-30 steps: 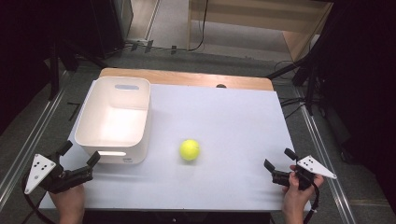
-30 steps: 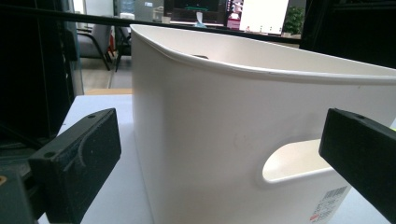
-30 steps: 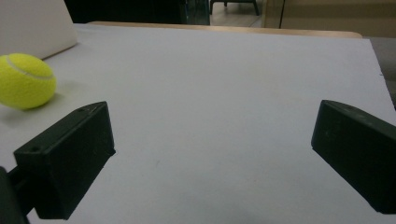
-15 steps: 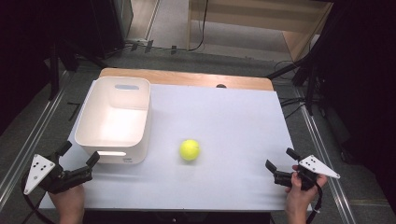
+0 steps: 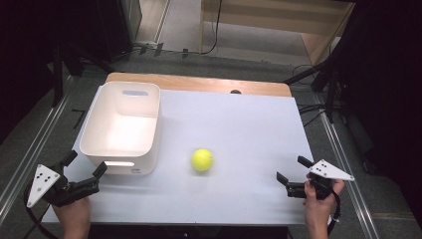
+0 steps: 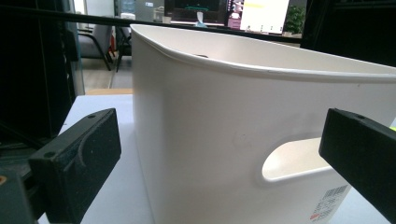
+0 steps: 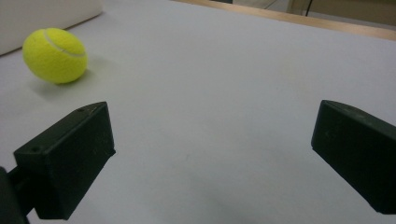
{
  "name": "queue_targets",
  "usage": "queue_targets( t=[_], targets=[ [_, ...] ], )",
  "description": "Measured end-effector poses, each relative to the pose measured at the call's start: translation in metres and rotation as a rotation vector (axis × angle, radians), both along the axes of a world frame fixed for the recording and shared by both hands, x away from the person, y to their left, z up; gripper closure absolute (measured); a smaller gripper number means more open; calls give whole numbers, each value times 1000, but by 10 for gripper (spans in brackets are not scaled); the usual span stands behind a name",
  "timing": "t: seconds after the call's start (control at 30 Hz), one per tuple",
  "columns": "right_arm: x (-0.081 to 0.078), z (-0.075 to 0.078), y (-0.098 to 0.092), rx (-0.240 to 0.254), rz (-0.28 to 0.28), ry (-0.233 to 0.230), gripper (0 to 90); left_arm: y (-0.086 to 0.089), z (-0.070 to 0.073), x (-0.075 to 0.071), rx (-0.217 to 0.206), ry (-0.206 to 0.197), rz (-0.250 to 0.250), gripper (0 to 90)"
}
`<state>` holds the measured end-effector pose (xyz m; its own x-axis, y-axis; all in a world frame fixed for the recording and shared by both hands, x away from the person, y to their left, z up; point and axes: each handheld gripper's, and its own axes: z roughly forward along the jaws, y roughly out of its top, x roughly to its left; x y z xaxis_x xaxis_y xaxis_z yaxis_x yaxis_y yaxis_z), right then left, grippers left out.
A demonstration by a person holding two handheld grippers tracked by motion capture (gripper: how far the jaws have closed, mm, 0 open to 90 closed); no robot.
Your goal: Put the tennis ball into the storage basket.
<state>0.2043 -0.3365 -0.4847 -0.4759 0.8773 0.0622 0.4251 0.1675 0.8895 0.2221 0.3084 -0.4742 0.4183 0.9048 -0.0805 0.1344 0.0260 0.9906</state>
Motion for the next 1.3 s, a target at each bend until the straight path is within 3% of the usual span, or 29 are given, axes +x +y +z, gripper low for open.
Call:
queue_targets(
  t=[0.4, 0.7, 1.3],
  targets=[
    [20, 16, 25, -28, 95, 11, 0, -1, 0, 0, 12, 5, 2, 0],
    [31, 27, 41, -19, 138, 45, 0, -1, 0, 0, 16, 6, -1, 0],
    [46, 35, 68, -61, 202, 73, 0, -2, 0, 1, 20, 8, -5, 0]
  ],
)
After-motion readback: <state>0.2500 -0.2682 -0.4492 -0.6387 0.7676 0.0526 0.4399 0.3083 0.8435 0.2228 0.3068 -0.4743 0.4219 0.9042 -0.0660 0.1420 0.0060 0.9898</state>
